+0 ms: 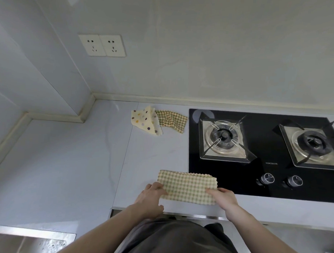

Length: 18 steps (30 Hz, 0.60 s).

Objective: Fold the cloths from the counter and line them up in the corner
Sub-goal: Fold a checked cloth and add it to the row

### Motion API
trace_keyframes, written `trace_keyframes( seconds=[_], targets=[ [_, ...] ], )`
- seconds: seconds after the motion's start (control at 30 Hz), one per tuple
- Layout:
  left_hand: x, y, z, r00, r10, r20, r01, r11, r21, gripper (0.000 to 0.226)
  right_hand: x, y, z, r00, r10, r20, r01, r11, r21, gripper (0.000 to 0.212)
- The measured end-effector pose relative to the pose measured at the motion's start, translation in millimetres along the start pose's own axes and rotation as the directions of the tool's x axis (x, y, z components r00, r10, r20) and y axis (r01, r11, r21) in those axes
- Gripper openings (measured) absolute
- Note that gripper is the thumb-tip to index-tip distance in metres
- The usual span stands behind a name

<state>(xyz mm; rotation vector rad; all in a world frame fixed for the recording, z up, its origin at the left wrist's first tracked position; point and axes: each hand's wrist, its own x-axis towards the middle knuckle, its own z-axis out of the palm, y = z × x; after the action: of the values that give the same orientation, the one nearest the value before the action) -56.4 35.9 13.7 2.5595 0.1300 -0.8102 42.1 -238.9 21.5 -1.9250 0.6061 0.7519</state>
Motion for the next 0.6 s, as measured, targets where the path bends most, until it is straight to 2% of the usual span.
trace_keyframes(
  seconds=[0.07,0.2,0.37,0.6],
  targets=[
    [-0.6,-0.8,0.1,1.000,0.011,0.007,-0.011,1.000,-0.028,0.059,-3.1,-2.2,-6.2,0.998,-0.054,-0.034,0.054,0.998,0.024,0.014],
    [-2.0,-0.2,5.3,0.998,0.048,0.035,-0.046,0.998,-0.053,0.058,-10.2,-12.0,-14.1,0.977,-0.202,-0.072,0.202,0.979,-0.001,0.019],
    [-1.4,2.3,9.6,0.999,0.035,0.020,-0.032,0.990,-0.135,0.051,-25.6,-30.2,3.9,0.953,-0.299,0.049,0.303,0.945,-0.123,0.015],
    [-0.8,2.3,-0.8,0.995,-0.075,-0.072,0.046,0.941,-0.334,0.035,-31.9,-45.6,58.8,0.920,-0.306,0.243,0.364,0.899,-0.245,0.015]
  ],
)
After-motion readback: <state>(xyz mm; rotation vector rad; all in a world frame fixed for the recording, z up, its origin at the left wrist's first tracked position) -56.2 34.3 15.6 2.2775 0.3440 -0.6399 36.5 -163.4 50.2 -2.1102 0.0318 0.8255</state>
